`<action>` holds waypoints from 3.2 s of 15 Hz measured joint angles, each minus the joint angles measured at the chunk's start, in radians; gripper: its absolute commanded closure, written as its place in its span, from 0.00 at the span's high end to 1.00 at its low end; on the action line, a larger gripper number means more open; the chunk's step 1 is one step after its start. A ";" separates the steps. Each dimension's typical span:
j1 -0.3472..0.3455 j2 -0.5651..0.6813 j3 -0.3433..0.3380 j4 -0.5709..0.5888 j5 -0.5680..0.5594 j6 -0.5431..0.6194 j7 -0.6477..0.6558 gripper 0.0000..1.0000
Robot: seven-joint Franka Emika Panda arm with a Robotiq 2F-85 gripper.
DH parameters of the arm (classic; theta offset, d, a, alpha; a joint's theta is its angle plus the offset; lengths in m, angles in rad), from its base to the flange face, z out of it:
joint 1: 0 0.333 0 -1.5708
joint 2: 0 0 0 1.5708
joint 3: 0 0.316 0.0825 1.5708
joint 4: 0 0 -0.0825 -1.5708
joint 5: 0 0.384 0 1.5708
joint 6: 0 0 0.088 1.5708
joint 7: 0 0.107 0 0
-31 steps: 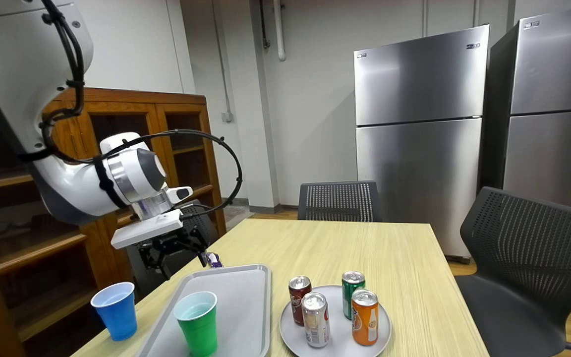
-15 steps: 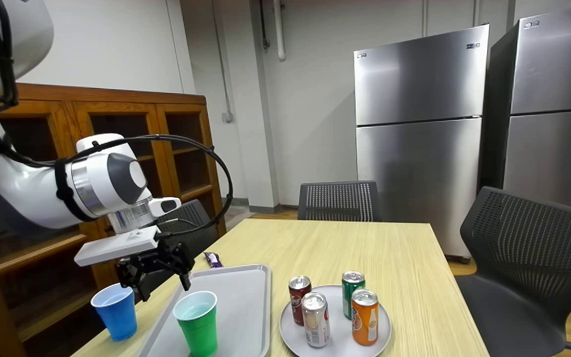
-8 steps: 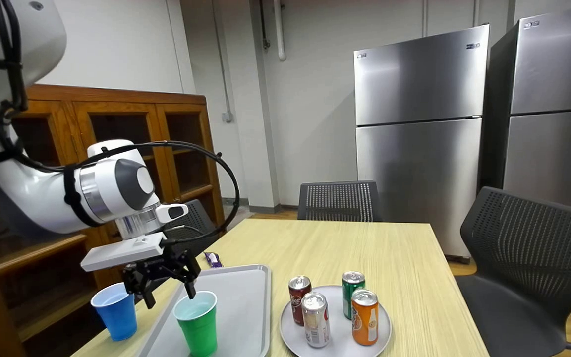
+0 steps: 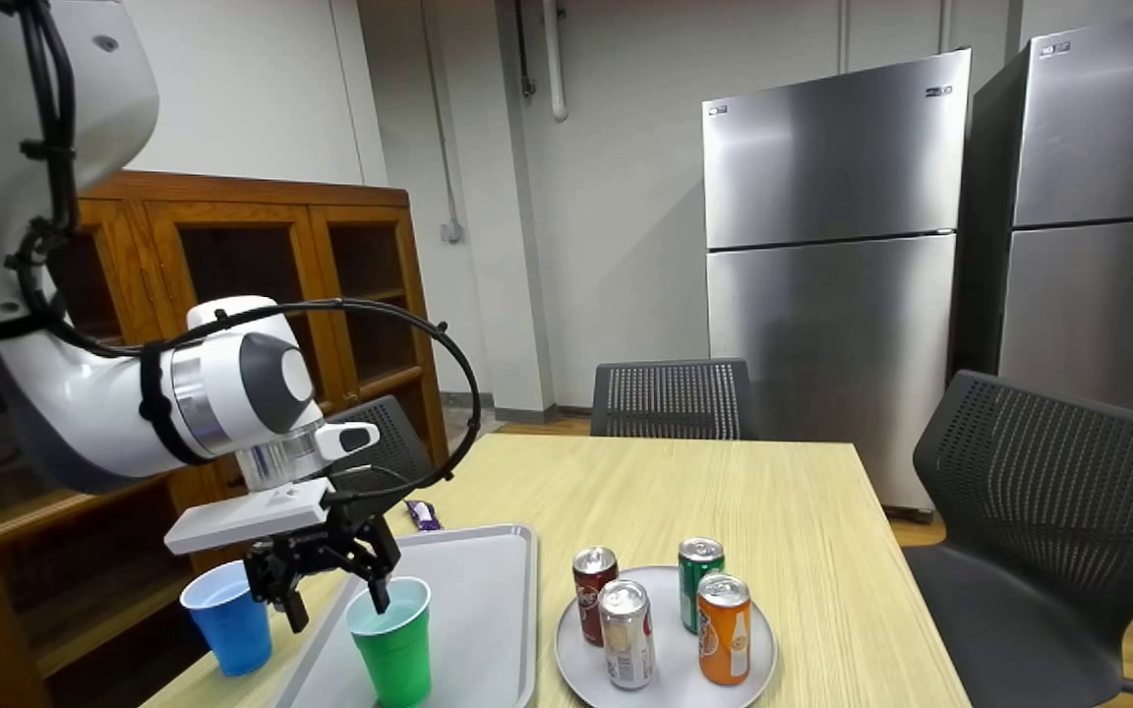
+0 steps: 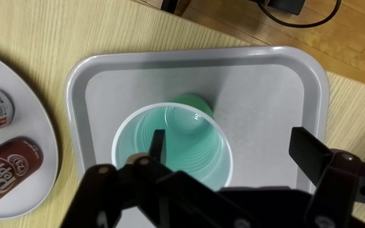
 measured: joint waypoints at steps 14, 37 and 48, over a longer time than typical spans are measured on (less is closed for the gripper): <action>0.000 0.140 -0.013 0.104 0.000 0.039 0.032 0.56; 0.021 0.118 -0.034 0.153 -0.001 0.042 0.070 0.01; 0.039 0.125 -0.084 0.306 -0.100 0.038 0.177 0.01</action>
